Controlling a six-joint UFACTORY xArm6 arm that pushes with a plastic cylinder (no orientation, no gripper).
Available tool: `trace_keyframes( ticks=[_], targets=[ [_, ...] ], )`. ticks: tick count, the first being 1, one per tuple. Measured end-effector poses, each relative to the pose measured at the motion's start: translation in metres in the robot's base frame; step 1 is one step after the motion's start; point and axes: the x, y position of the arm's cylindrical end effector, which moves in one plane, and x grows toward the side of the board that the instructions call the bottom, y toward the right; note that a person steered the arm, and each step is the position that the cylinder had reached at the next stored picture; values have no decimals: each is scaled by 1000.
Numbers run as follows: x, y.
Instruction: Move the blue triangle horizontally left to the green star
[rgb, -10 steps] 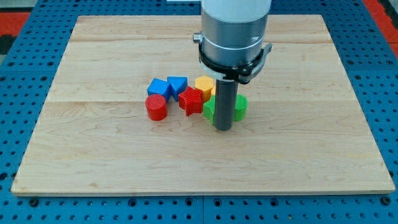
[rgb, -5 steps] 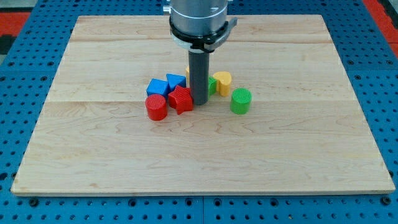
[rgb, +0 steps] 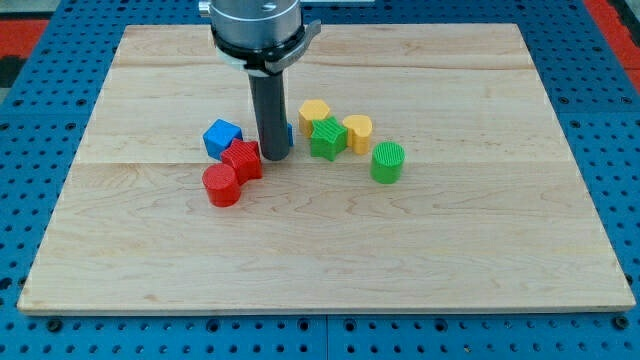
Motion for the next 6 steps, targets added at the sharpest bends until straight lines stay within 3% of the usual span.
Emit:
trace_keyframes(
  ticks=[5,6],
  targets=[
    [-91,22],
    [-103,2]
  ],
)
